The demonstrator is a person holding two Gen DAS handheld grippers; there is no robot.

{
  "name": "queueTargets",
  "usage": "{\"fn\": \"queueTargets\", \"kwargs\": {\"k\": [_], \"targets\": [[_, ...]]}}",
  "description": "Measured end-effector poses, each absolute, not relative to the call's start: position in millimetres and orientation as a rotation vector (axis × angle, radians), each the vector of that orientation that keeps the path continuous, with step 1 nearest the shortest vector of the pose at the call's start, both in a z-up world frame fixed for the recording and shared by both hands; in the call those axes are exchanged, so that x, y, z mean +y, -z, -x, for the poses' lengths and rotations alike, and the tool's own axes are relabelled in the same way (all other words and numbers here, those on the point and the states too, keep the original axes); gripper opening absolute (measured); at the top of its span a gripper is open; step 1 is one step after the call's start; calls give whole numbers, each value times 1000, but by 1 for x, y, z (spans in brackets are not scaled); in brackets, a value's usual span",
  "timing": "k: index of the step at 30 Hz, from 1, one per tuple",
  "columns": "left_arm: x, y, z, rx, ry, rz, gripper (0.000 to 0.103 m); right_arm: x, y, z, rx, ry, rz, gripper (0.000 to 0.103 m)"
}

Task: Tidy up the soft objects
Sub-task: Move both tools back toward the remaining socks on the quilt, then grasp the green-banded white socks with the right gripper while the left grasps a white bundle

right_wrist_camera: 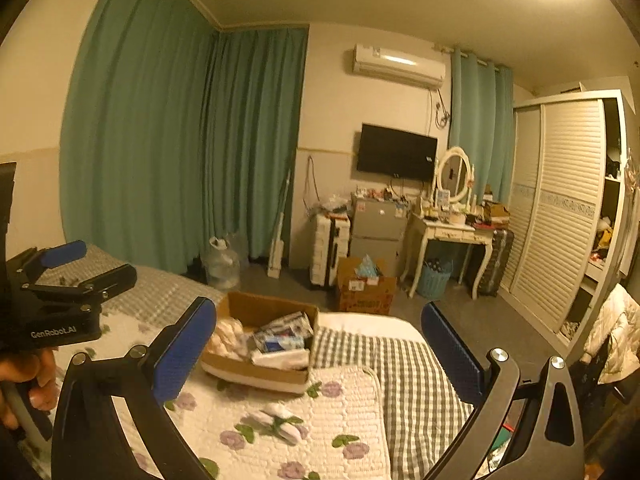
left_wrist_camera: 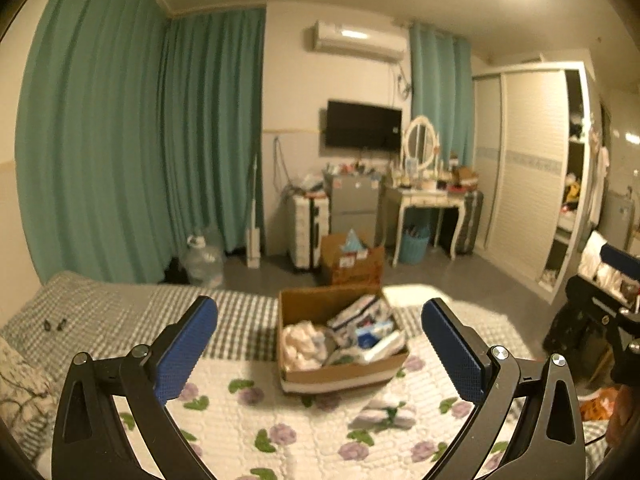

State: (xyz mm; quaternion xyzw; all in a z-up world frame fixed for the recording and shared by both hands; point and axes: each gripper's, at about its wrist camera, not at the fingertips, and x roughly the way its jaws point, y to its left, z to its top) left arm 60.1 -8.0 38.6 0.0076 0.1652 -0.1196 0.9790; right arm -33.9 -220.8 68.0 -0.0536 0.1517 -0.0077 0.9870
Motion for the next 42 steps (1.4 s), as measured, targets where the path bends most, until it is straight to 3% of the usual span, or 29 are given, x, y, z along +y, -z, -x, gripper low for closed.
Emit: {"fn": "queueTargets", "kwargs": {"k": [10, 26, 28, 34, 37, 38, 42], "targets": [[-29, 32, -109, 494, 283, -53, 103, -240, 9, -27, 473, 18, 129, 103], [-72, 145, -179, 736, 355, -116, 102, -242, 206, -119, 891, -87, 175, 103], [-75, 154, -186, 753, 374, -108, 102, -238, 218, -128, 913, -111, 179, 99], [-89, 175, -204, 802, 415, -113, 101, -225, 253, -160, 1000, -185, 161, 73], [-98, 183, -208, 821, 428, -133, 100, -224, 265, -164, 1034, -217, 155, 49], [-102, 187, -210, 832, 437, -132, 100, -226, 268, -164, 1053, -217, 148, 33], [-113, 197, -213, 859, 469, -129, 100, -242, 272, -161, 1093, -201, 81, 26]]}}
